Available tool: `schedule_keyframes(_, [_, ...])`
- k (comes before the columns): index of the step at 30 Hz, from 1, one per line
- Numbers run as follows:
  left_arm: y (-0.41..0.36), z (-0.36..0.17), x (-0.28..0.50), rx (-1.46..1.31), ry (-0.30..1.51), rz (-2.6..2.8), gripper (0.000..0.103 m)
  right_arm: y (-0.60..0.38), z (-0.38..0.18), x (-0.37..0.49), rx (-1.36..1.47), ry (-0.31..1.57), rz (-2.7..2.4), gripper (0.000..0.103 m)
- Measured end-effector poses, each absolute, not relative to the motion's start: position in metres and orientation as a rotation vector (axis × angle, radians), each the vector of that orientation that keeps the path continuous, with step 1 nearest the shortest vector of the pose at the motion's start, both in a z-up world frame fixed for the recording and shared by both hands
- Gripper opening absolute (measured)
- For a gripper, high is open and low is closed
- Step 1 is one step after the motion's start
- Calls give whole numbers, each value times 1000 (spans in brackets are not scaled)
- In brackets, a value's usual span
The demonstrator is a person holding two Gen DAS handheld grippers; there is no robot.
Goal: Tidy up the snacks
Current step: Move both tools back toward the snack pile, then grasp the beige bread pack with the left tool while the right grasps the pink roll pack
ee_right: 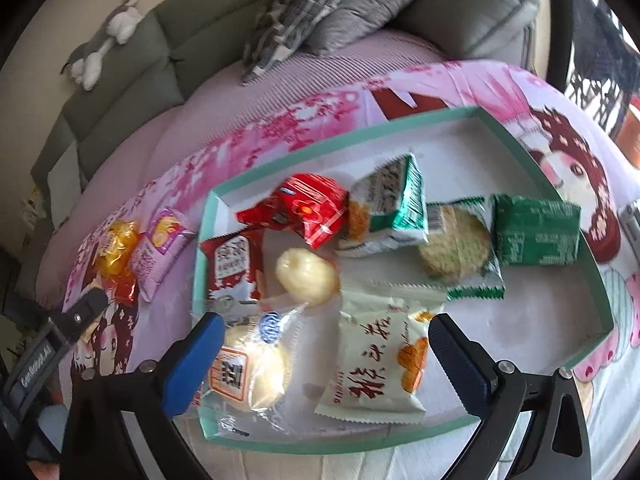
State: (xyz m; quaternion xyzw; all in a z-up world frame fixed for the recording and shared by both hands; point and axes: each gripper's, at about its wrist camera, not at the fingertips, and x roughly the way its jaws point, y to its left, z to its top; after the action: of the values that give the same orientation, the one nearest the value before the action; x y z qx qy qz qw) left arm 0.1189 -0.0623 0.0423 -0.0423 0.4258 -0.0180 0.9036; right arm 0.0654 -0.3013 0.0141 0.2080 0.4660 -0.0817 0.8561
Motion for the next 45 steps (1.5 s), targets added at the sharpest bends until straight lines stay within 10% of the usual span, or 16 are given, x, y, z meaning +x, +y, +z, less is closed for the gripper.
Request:
schedule_keyframes(24, [118,54,147,-289,793,195,103,-243,52,79,341,850,-37,103])
schedule_keyframes(45, [138,4,206,-392,976,140,103,-163,18,230,423,1171,-24,103])
